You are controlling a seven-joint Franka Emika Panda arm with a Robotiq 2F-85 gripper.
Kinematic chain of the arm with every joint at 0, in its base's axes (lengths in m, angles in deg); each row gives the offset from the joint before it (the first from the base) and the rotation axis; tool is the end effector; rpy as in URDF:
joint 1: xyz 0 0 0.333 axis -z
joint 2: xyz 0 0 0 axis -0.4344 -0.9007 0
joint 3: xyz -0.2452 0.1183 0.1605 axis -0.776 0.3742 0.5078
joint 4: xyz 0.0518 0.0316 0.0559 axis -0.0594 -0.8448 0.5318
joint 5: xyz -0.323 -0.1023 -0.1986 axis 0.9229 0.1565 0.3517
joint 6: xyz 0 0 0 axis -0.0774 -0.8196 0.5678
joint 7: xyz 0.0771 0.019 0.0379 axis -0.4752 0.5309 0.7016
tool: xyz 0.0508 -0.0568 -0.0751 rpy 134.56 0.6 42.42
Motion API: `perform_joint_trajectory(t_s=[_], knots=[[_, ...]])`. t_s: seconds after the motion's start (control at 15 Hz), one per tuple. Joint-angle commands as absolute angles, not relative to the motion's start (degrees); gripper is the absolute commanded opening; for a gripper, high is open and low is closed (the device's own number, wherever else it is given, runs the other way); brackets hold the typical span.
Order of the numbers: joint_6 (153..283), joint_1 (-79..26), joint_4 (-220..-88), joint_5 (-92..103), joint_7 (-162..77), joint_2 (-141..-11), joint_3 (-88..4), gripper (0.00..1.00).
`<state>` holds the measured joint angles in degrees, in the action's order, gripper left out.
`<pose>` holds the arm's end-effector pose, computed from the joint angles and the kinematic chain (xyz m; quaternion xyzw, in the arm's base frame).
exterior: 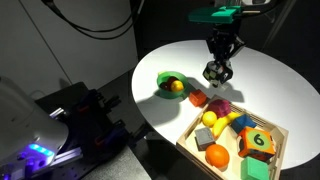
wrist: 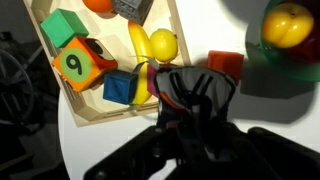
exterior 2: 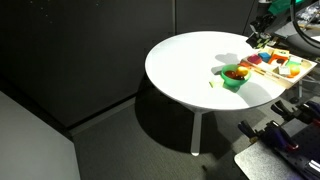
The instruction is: Pick up the square plush toy from the table and put it in the box
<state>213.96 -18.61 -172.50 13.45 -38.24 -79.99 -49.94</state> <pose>0.5826 -0.1989 0.3026 0.9893 -0.0993 -0.0276 0.1035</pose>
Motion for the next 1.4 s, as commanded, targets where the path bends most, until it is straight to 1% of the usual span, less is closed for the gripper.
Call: perform_joint_trajectory(t_s=[0.0,0.07,0.47,0.67,0.93,1.0,1.07,1.13,1.27,1.33], knots=[[214.08,-17.64,-173.23,17.49,-40.14,-79.57,-51.77,0.10],[213.48,-17.34,-173.04,18.21,-40.18,-79.64,-52.32,0.09],[209.42,-16.27,-172.35,23.02,-40.59,-80.12,-54.84,0.09],[207.38,-16.05,-172.33,26.05,-41.31,-80.50,-55.77,0.15],[205.01,-15.50,-171.08,28.05,-42.19,-82.43,-56.27,0.13],[204.84,-15.35,-170.73,28.31,-42.29,-83.18,-56.32,0.14],[204.66,-15.24,-170.51,28.62,-42.51,-83.70,-56.37,0.24],[205.09,-15.14,-170.56,29.14,-42.53,-84.10,-56.42,0.43],[205.76,-15.02,-170.94,29.88,-42.24,-84.28,-56.39,0.56],[205.91,-14.94,-171.21,29.93,-41.85,-84.09,-56.27,0.65]])
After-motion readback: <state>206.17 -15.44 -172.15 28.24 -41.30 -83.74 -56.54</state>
